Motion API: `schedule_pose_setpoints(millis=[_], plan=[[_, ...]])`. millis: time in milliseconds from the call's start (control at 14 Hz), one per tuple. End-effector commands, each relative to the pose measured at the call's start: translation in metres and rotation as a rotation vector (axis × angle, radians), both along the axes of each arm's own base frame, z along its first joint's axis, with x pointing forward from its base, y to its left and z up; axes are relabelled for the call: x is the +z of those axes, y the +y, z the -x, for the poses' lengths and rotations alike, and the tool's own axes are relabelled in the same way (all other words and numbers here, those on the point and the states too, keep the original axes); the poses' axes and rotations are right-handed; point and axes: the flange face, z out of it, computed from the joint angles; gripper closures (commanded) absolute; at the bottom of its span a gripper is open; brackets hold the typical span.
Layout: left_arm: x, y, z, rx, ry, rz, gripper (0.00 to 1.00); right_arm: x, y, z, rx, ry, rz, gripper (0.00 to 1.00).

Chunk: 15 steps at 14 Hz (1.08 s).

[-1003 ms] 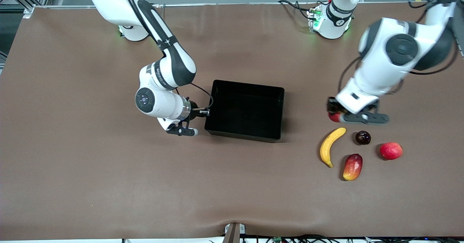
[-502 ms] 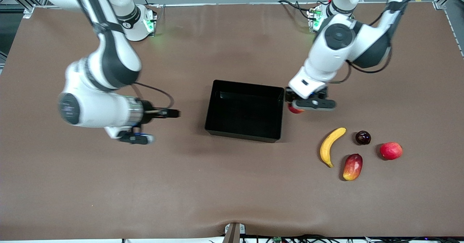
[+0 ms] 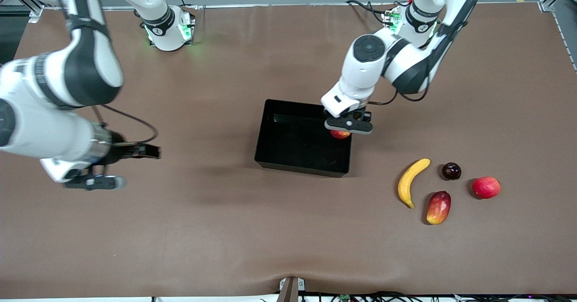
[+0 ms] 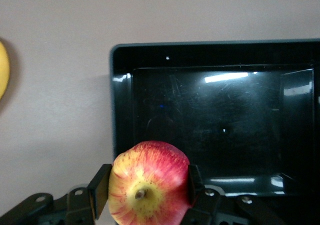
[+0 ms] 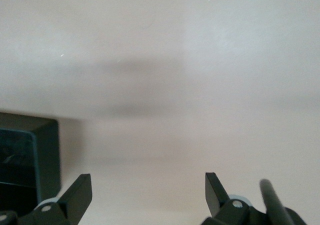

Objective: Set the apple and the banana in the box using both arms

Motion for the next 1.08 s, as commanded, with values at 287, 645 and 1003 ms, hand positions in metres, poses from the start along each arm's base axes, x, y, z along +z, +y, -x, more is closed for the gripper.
schedule_pose_setpoints(millis=[287, 645, 1003], plan=[[-0.079, -0.033, 0.020, 0.047, -0.052, -0.037, 1.00, 0.063, -0.111, 0.021, 0.111, -0.070, 0.016, 0.00], [-0.105, -0.042, 0.033, 0.043, -0.008, -0.043, 1.00, 0.088, -0.172, 0.054, 0.039, -0.051, 0.092, 0.00], [-0.113, -0.042, 0.037, 0.040, 0.008, -0.046, 1.00, 0.070, -0.135, 0.123, 0.100, -0.099, 0.077, 0.00]])
